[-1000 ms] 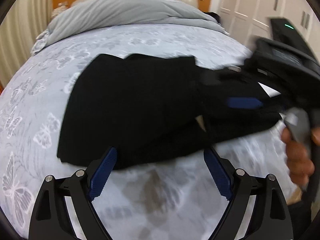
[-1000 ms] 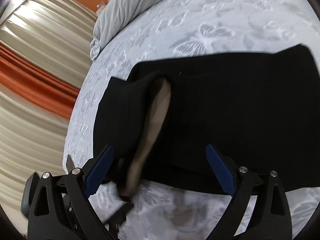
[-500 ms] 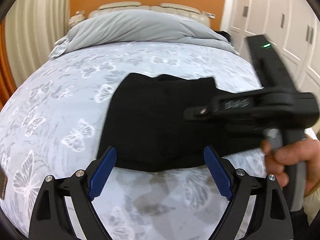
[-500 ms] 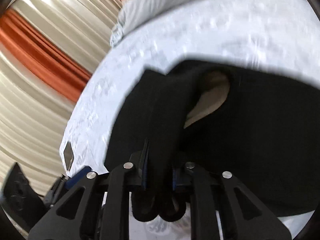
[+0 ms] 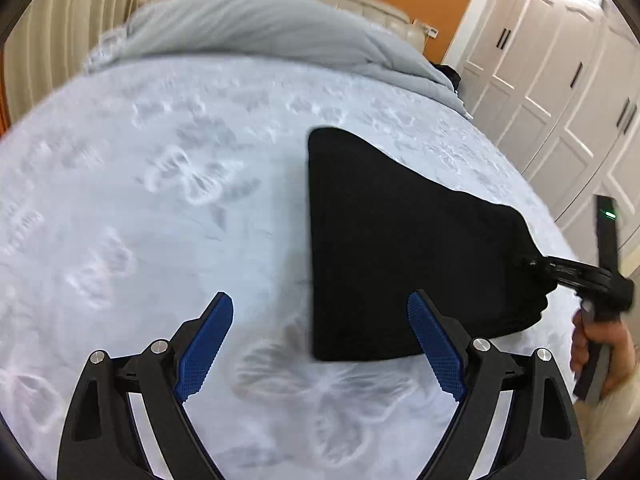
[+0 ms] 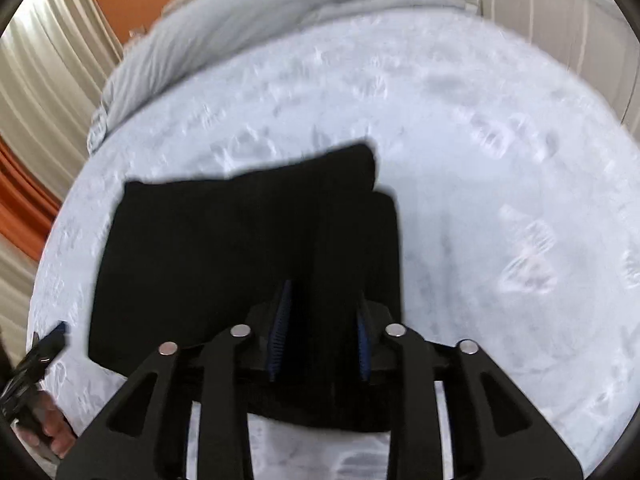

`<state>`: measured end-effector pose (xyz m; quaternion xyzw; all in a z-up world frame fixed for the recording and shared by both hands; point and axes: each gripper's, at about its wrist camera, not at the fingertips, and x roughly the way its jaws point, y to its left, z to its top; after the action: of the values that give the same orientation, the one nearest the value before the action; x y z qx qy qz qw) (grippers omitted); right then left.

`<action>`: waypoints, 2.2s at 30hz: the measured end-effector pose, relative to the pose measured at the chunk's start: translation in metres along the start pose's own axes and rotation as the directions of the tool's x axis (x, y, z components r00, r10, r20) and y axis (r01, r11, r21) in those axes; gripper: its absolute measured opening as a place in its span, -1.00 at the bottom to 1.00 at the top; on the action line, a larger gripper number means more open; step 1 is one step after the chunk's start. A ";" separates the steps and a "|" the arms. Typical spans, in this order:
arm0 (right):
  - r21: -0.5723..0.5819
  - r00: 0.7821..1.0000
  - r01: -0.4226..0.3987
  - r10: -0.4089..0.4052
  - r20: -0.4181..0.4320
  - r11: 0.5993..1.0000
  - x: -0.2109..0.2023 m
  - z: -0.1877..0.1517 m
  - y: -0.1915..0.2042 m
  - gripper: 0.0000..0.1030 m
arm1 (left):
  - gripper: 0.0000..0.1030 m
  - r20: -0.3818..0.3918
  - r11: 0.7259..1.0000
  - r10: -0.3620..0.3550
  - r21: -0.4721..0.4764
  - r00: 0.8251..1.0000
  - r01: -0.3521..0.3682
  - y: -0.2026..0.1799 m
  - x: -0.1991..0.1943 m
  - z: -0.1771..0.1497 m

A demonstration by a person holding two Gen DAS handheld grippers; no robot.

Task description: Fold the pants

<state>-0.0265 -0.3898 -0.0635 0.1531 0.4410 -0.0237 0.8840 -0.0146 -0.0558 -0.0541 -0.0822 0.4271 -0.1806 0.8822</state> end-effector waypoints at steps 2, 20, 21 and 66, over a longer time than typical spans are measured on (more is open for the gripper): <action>-0.059 0.996 0.023 -0.018 0.087 0.998 -0.024 -0.002 0.000 0.74 | 0.68 -0.029 0.998 -0.051 -0.026 0.998 0.050 -0.003 0.013 0.006; -0.089 0.968 -0.233 0.240 0.075 0.968 -0.026 0.003 0.058 -0.38 | -0.66 -0.052 0.959 -0.282 -0.053 0.958 0.280 0.016 0.035 0.049; -0.107 0.960 -0.257 0.266 0.085 0.960 -0.033 0.001 0.067 -0.35 | -0.67 -0.042 0.956 -0.290 -0.051 0.956 0.288 0.021 0.023 0.051; -0.242 0.989 -0.099 0.068 -0.133 0.965 0.034 -0.036 0.113 -0.81 | 0.45 0.045 0.910 0.324 0.259 0.945 -0.325 0.006 0.019 0.006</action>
<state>-0.0132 -0.2682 -0.0822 0.0614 0.4877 0.0785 0.8673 0.0027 -0.0575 -0.0657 0.1075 0.4068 -0.0866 0.9030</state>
